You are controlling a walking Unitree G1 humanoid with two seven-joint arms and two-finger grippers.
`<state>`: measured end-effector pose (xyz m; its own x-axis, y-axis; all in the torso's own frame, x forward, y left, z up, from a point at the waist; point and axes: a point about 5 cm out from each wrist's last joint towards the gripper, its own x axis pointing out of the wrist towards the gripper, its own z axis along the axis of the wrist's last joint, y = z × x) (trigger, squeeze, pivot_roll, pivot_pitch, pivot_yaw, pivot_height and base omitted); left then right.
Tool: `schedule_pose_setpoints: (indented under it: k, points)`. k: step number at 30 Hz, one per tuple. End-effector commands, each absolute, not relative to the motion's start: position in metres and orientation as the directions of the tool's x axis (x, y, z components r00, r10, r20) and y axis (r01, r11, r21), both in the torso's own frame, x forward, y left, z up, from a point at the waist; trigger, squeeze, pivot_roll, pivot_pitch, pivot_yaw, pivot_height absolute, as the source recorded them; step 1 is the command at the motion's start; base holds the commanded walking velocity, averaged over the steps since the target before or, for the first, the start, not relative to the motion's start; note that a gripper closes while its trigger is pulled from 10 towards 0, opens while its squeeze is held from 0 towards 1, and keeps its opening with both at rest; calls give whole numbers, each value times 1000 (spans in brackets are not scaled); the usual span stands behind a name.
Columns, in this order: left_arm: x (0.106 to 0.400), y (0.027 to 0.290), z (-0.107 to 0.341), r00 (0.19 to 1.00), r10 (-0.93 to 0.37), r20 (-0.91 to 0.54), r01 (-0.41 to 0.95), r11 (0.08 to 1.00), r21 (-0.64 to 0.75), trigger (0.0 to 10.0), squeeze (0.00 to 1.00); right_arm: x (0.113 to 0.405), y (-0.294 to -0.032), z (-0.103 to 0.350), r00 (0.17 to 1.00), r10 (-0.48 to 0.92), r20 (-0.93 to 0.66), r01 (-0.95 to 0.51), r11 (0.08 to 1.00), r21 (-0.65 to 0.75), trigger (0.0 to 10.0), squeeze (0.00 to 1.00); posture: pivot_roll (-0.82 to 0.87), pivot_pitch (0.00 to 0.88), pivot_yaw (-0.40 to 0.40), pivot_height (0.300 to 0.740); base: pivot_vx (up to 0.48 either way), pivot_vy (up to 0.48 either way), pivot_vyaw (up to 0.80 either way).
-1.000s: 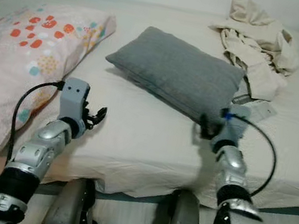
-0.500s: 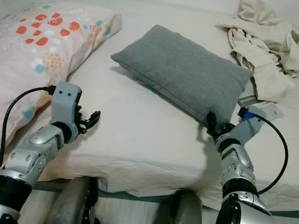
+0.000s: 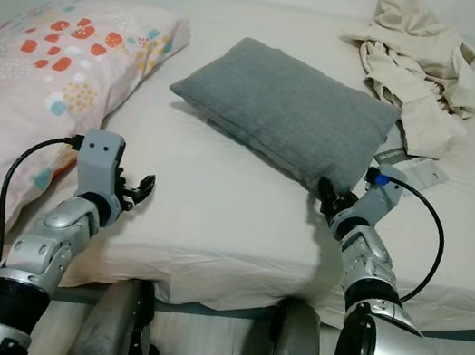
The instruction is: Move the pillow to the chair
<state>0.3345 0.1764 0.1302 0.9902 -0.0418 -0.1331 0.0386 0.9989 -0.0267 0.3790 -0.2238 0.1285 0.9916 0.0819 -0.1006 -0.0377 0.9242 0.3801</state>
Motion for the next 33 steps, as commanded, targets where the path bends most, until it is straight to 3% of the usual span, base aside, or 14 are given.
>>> schedule_pose_setpoints:
  k: [1, 8, 11, 14, 21, 26, 30, 31, 33]
  points:
    - [333, 176, 126, 987, -38, -155, 34, 999, -29, 10000, 0, 378, -219, 122, 988, 92, -123, -37, 919, 392, 0, 0, 163, 305, 39, 573, 0, 0, 0]
    - [333, 178, 126, 987, -29, -157, 24, 999, -34, 10000, 0, 379, -218, 124, 985, 117, -126, -62, 924, 377, 0, 0, 154, 298, 39, 573, 0, 0, 0]
    - [335, 180, 127, 988, -21, -154, 15, 999, -37, 10000, 0, 378, -196, 120, 951, 277, -139, -225, 926, 304, 0, 0, 150, 292, 35, 573, 0, 0, 0]
    - [335, 180, 127, 988, -17, -152, 11, 999, -38, 10000, 0, 376, -187, 117, 927, 348, -139, -300, 912, 281, 0, 0, 150, 292, 35, 573, 0, 0, 0]
    - [335, 179, 127, 989, -10, -148, 3, 999, -46, 10000, 0, 354, -189, 87, 883, 439, -163, -378, 874, 305, 0, 0, 142, 281, 19, 573, 0, 0, 0]
    - [335, 182, 127, 989, -6, -148, 0, 999, -46, 10000, 0, 322, -224, 54, 879, 399, -262, -326, 903, 281, 0, 0, 132, 280, 21, 573, 0, 0, 0]
    - [337, 181, 126, 989, -7, -149, 0, 999, -49, 10000, 0, 297, -285, 47, 923, 169, -347, -112, 978, 176, 0, 0, 123, 278, 25, 573, 0, 0, 0]
    - [337, 181, 126, 989, -7, -149, 0, 999, -49, 10000, 0, 297, -285, 47, 923, 169, -347, -112, 978, 176, 0, 0, 123, 278, 25, 573, 0, 0, 0]
    - [337, 178, 125, 989, -16, -150, 8, 999, -51, 10000, 0, 280, -332, 53, 921, -88, -379, 122, 990, 67, 0, 0, 119, 277, 27, 573, 0, 0, 0]
